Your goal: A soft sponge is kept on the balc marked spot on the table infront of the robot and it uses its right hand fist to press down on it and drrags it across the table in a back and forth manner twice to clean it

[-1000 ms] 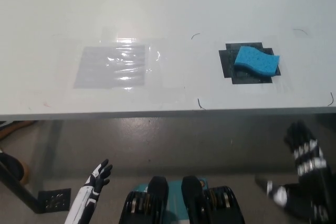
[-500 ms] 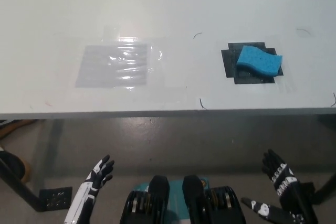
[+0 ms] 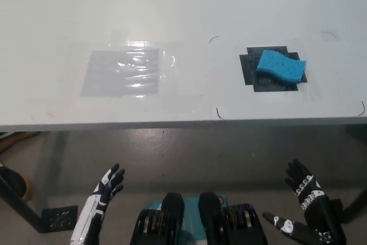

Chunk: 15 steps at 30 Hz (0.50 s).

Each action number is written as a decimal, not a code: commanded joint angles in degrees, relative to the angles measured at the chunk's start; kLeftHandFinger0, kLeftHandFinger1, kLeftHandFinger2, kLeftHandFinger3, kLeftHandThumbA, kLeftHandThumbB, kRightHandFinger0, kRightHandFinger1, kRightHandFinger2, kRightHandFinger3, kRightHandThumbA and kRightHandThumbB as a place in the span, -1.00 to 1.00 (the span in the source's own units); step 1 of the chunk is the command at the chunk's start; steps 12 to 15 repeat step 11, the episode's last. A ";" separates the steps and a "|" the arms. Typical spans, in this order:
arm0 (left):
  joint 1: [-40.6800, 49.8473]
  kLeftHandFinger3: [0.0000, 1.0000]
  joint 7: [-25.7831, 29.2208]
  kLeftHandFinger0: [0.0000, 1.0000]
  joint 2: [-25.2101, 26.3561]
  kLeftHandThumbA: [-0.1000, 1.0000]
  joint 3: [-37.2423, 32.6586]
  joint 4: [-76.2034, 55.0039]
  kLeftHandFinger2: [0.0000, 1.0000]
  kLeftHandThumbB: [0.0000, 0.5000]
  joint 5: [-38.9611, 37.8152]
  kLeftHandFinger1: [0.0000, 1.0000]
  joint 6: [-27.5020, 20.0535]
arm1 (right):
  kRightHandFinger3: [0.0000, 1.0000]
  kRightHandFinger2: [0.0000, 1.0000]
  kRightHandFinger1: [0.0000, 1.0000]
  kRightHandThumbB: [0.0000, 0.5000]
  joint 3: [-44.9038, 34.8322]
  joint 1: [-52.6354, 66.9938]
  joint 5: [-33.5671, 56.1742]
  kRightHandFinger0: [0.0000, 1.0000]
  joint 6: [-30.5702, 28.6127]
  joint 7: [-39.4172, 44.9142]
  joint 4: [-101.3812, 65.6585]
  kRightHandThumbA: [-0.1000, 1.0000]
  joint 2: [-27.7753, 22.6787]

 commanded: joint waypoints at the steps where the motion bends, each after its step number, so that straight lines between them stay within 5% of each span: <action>1: 0.02 1.00 1.10 1.00 0.32 1.00 0.87 -1.18 1.00 -0.51 0.19 1.00 -1.93 | 1.00 1.00 1.00 0.05 -0.72 -0.46 -0.19 1.00 -3.17 1.38 -0.74 1.00 0.40; 15: -0.17 1.00 1.38 1.00 0.38 1.00 1.06 -0.12 1.00 -0.52 0.83 1.00 -2.58 | 1.00 1.00 1.00 -0.10 -0.83 -0.43 -0.44 1.00 -3.42 1.41 -0.80 1.00 0.48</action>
